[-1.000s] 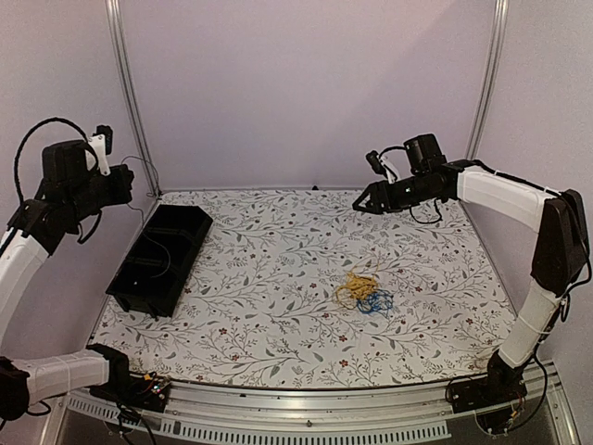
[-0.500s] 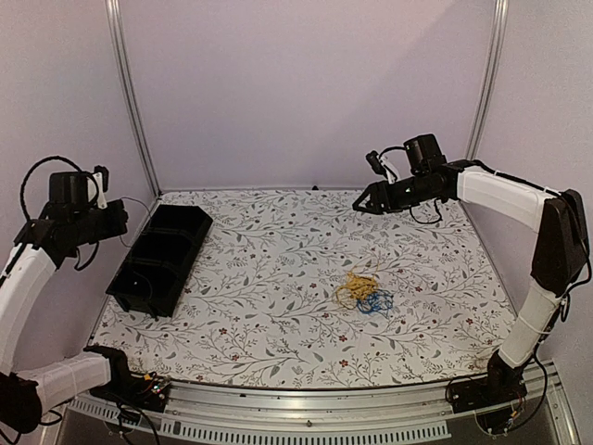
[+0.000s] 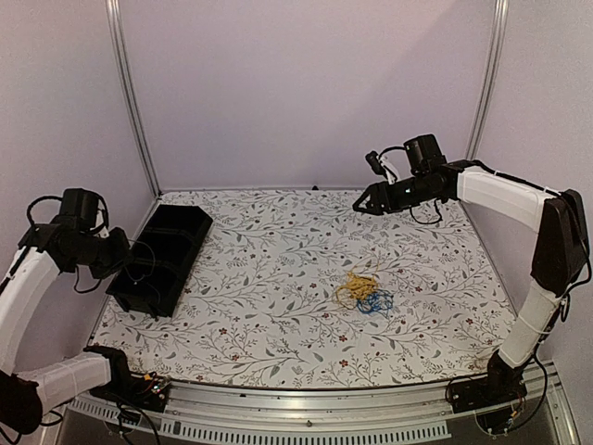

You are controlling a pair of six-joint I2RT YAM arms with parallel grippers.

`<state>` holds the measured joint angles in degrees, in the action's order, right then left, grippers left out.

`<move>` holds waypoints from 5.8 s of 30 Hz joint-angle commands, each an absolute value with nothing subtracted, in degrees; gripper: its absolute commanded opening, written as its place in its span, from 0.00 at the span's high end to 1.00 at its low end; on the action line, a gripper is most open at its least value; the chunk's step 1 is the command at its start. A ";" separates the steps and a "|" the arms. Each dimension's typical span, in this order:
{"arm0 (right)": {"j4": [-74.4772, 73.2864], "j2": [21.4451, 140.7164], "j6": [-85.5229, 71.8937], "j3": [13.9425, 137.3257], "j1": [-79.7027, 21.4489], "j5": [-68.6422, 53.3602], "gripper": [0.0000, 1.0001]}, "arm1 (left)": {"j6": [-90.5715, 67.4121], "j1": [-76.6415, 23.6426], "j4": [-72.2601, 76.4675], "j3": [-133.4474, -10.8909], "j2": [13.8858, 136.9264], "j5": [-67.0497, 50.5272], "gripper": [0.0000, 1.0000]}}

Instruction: Untangle the cables

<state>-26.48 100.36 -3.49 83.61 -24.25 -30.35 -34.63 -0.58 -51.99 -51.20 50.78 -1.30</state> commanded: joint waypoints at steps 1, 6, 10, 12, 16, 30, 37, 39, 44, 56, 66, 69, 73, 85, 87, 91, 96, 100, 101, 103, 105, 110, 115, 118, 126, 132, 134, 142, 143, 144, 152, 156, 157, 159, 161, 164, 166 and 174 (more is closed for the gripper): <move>-25.80 100.09 -2.48 83.20 -23.82 -30.20 0.38 | -40.95 -0.06 -56.69 -48.92 49.39 -1.01 1.00; -25.71 100.71 -2.58 83.37 -23.82 -30.81 0.38 | -44.66 0.00 -60.79 -49.04 50.53 3.77 1.00; -25.67 100.68 -2.72 83.24 -23.82 -31.01 0.38 | -45.19 0.99 -61.75 -49.38 55.49 6.08 1.00; -25.66 100.42 -2.72 83.05 -23.73 -30.94 0.38 | -44.98 1.25 -61.07 -49.33 57.92 6.70 1.00; -25.60 99.62 -2.68 82.18 -23.61 -30.69 0.38 | -43.80 1.94 -57.48 -48.62 62.50 6.83 1.00; -25.51 97.82 -1.98 80.78 -23.23 -29.62 0.38 | -37.71 4.00 -45.22 -49.22 76.40 7.44 1.00; -25.34 98.15 -2.01 80.75 -23.25 -29.53 0.37 | -34.71 4.54 -41.63 -49.68 81.07 7.92 1.00; -25.40 98.30 -1.89 81.01 -23.21 -29.49 0.37 | -34.44 4.58 -41.21 -49.66 81.61 7.51 1.00; -25.20 98.46 -1.76 80.95 -23.27 -29.44 0.37 | -33.61 4.66 -40.02 -48.73 81.61 5.28 1.00; -25.11 98.53 -1.41 81.19 -23.20 -29.44 0.37 | -32.37 4.67 -49.20 -55.14 77.35 5.61 0.66; -25.22 97.98 -1.15 80.86 -23.23 -29.27 0.37 | -32.03 4.51 -52.70 -58.22 74.41 2.00 0.60; -25.22 97.88 -1.08 80.86 -23.12 -29.27 0.37 | -31.48 2.60 -48.44 -58.80 72.65 -2.97 0.60; -26.02 97.69 0.83 80.89 -22.41 -29.45 0.37 | -30.91 -2.16 -39.90 -61.02 70.38 -5.60 0.60; -36.71 96.18 24.36 76.82 -19.43 -30.84 0.53 | -18.81 -26.44 -20.39 -69.81 81.63 -11.90 0.61; -38.44 96.08 26.68 75.71 -19.49 -31.63 0.59 | -16.68 -29.81 -18.08 -70.91 85.14 -13.46 0.62; -40.30 95.52 29.80 72.57 -19.51 -32.39 0.68 | -15.54 -34.44 -15.09 -73.58 92.77 -16.70 0.64; -41.56 94.39 32.46 69.80 -20.86 -32.25 0.66 | -14.61 -37.88 -13.65 -78.13 103.13 -22.06 0.69; -41.36 93.05 38.28 68.15 -28.22 -26.31 0.52 | -15.47 -39.46 -13.47 -80.99 109.41 -26.29 0.69; -41.13 92.96 39.36 67.83 -29.74 -25.14 0.50 | -15.67 -39.78 -13.45 -81.34 110.62 -26.76 0.68; -40.42 93.28 41.11 67.68 -32.38 -22.62 0.46 | -16.25 -40.24 -13.35 -81.89 112.58 -28.15 0.68; -39.46 93.74 42.14 67.73 -34.03 -21.78 0.44 | -17.05 -40.70 -12.40 -82.00 113.95 -29.25 0.68; -35.92 94.93 44.01 68.28 -36.15 -19.21 0.37 | -18.56 -41.98 -11.46 -82.86 117.01 -30.23 0.71; -34.06 96.67 47.77 67.42 -37.12 -18.24 0.31 | -19.88 -42.79 -10.76 -82.45 119.19 -32.64 0.75; -33.10 98.10 49.84 66.40 -37.80 -17.56 0.29 | -20.67 -42.94 -10.70 -82.20 120.21 -33.96 0.74; -29.35 102.53 44.56 64.93 -38.06 -15.79 0.31 | -22.61 -45.24 -13.23 -85.93 125.69 -39.08 0.87; -26.44 102.26 42.93 61.03 -38.06 -15.78 0.32 | -23.16 -46.93 -15.93 -89.25 129.79 -41.63 0.83; -25.75 102.45 42.52 59.35 -38.06 -15.65 0.33 | -23.62 -47.22 -16.42 -90.56 130.96 -42.33 0.82; -24.01 103.52 40.19 57.30 -38.03 -16.26 0.40 | -25.29 -47.29 -15.44 -93.14 133.72 -43.18 0.83; -23.93 103.64 39.61 57.32 -38.05 -16.34 0.40 | -25.43 -47.30 -15.36 -93.50 134.09 -43.30 0.84; -23.74 103.77 39.26 57.31 -38.06 -16.38 0.40 | -25.68 -47.34 -15.39 -93.90 134.63 -43.43 0.84; -22.76 103.53 36.78 56.36 -38.06 -16.01 0.42 | -26.60 -46.97 -19.82 -95.45 135.83 -39.88 0.79; -21.74 102.49 36.00 55.05 -38.06 -15.25 0.42 | -27.55 -46.89 -23.96 -97.15 136.04 -36.44 0.72; -21.58 102.33 35.76 54.90 -38.06 -15.03 0.42 | -27.69 -46.82 -25.92 -97.85 136.34 -35.87 0.69; -21.21 102.01 35.39 54.76 -38.06 -14.42 0.42 | -28.16 -46.86 -27.75 -98.42 136.45 -34.55 0.63; -20.81 101.48 35.08 54.67 -38.06 -14.11 0.42 | -28.46 -46.85 -27.88 -98.20 136.24 -33.86 0.64; -20.29 101.15 34.31 54.71 -38.06 -14.22 0.43 | -28.93 -46.86 -28.49 -98.88 137.16 -33.65 0.72; -19.75 101.20 33.51 54.88 -38.06 -14.03 0.43 | -28.98 -46.94 -30.75 -101.14 139.04 -33.03 0.73; -16.60 99.62 26.55 54.38 -38.06 -10.72 0.43 | -28.93 -48.78 -37.41 -104.08 140.84 -26.63 0.75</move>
<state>-18.26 101.91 31.55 55.48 -37.87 -13.26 -28.84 -47.37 -29.47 -104.01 137.67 -34.98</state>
